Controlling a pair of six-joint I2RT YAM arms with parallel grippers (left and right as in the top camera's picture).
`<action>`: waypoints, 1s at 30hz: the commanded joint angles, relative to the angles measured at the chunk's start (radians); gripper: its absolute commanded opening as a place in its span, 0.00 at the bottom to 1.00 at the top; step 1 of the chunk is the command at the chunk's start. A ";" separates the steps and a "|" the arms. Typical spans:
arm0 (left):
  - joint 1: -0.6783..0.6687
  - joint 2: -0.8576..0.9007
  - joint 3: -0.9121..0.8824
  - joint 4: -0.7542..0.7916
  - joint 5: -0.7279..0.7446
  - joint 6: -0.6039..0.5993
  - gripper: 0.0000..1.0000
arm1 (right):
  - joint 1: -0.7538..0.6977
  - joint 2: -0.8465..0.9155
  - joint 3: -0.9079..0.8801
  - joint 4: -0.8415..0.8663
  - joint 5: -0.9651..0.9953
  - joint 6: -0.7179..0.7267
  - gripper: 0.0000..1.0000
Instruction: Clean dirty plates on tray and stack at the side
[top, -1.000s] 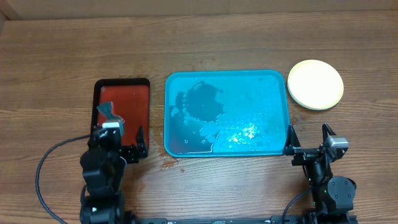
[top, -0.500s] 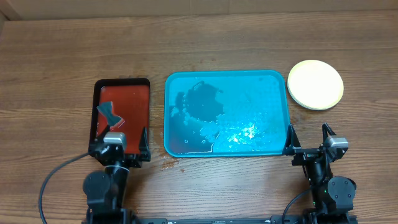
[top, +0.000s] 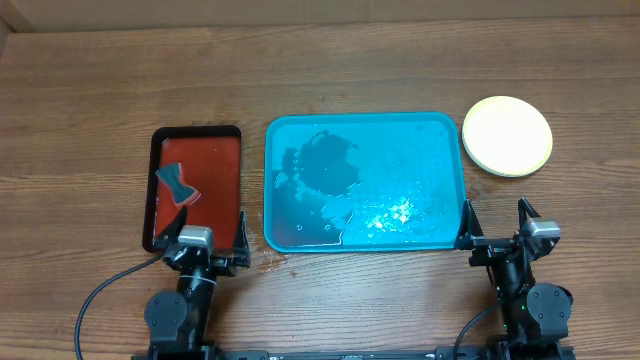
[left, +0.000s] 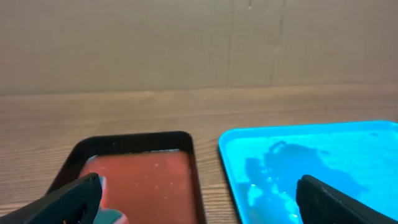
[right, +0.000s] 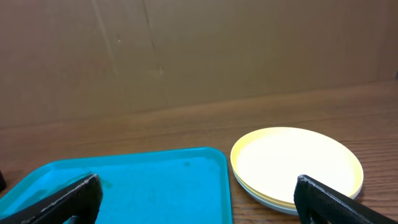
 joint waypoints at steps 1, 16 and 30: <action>-0.008 -0.012 -0.004 -0.009 -0.044 0.015 1.00 | -0.004 -0.010 -0.010 0.006 -0.005 -0.004 1.00; -0.014 -0.012 -0.004 -0.010 -0.053 -0.008 1.00 | -0.004 -0.010 -0.010 0.006 -0.005 -0.004 1.00; -0.014 -0.012 -0.004 -0.017 -0.137 -0.030 1.00 | -0.004 -0.010 -0.010 0.006 -0.005 -0.004 1.00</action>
